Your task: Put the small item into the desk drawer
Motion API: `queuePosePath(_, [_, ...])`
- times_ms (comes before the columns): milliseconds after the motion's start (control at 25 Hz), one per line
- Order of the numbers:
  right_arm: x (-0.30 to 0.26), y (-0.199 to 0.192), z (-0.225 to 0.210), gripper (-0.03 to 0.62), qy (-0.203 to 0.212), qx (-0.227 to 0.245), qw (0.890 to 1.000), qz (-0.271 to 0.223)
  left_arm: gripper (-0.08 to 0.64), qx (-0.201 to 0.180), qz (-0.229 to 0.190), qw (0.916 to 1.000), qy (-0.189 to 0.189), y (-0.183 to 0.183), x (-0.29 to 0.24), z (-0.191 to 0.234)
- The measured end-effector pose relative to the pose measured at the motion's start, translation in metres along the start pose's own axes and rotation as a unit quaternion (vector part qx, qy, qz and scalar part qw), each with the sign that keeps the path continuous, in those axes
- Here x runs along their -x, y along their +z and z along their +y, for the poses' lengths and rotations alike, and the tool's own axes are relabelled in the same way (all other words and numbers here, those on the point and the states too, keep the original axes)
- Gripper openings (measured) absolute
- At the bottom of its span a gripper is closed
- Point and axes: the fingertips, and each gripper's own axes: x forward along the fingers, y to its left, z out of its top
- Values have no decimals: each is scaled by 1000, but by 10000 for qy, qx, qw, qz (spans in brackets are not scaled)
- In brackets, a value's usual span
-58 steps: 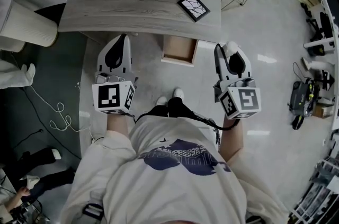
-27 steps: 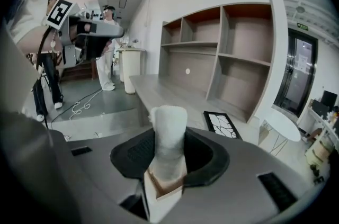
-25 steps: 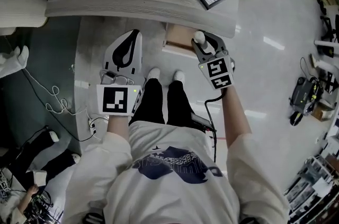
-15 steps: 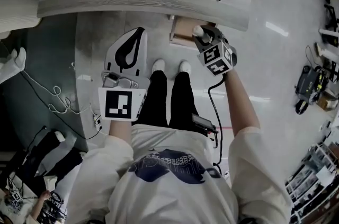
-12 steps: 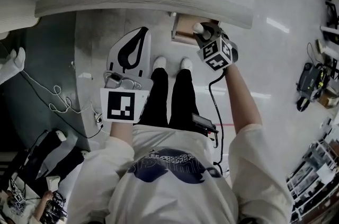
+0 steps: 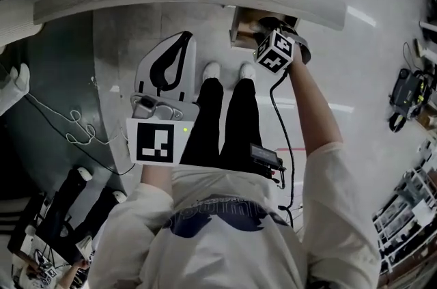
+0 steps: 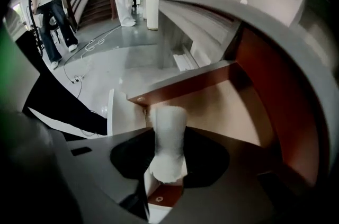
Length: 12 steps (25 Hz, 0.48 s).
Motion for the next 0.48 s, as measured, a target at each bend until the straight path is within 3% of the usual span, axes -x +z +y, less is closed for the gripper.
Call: queuePosePath(480, [-42,-17,15,133,322,358,9963,712,11,67,185,9998,-9,-20,-8,20])
